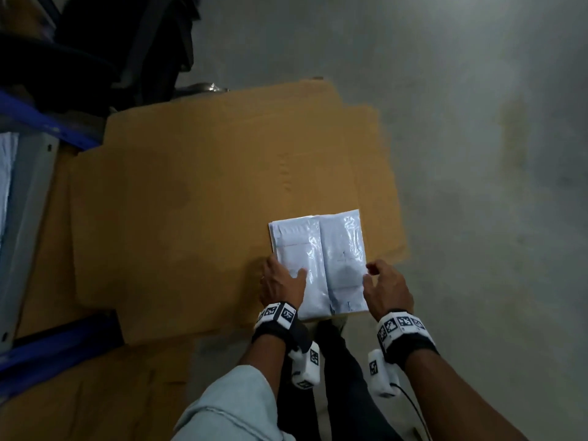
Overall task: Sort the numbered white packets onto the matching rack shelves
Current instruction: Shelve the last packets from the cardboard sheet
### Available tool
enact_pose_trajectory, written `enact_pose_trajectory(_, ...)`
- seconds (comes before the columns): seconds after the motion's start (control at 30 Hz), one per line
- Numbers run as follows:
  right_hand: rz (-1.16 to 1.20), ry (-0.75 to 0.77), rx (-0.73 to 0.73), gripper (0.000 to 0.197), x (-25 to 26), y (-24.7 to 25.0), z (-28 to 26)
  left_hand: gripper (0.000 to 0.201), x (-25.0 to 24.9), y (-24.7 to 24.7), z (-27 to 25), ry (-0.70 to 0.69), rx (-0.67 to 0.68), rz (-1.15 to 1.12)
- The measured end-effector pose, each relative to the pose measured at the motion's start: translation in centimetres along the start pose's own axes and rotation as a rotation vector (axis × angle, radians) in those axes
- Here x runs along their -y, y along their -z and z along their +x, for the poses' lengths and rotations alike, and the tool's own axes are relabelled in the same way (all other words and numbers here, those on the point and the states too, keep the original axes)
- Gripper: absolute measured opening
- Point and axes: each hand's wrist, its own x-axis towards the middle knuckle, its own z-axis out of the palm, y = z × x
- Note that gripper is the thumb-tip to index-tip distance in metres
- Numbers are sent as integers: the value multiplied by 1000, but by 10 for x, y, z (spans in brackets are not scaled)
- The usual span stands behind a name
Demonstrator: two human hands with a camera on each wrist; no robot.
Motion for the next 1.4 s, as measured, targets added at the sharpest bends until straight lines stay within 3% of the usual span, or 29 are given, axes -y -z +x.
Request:
enact_pose_trajectory(0.17,-18,-75,100,30,-16,-21,36,43,26,-39,19,115,-106,-141)
enact_pose_trajectory(0.3,-5,-60,88,22,-23,-35,44,18,34,-58,23,103,-216,-198)
enact_pose_trajectory(0.43,76,-42,17,16,-27,-41,47,8,34,-60,20,72,-334,-219)
enact_pose_trajectory(0.63,77,-16,-141,24,-25,-34,57,25,35,-44,29,97,-455,-260)
enact_pose_trajectory(0.77,-30,58,-145,50,-25,-38,58,38,40,-39,35,82,-496,-181)
enact_pose_trajectory(0.93,-199,206,-68,105,-26,-51,47,110,37,-42,19,79,-290,-24)
enact_pose_trajectory(1.0,-252,187,-13,114,-27,-57,46,126,42,-48,14,112,-278,-15)
enact_pose_trajectory(1.1,-234,189,-28,110,-28,-61,48,124,49,-55,11,141,-325,26)
enact_pose_trajectory(1.3,-100,223,-81,103,-33,-61,49,91,52,-60,15,94,-416,0)
enact_pose_trajectory(1.4,-18,230,-70,103,-34,-61,51,84,50,-59,17,80,-427,-31)
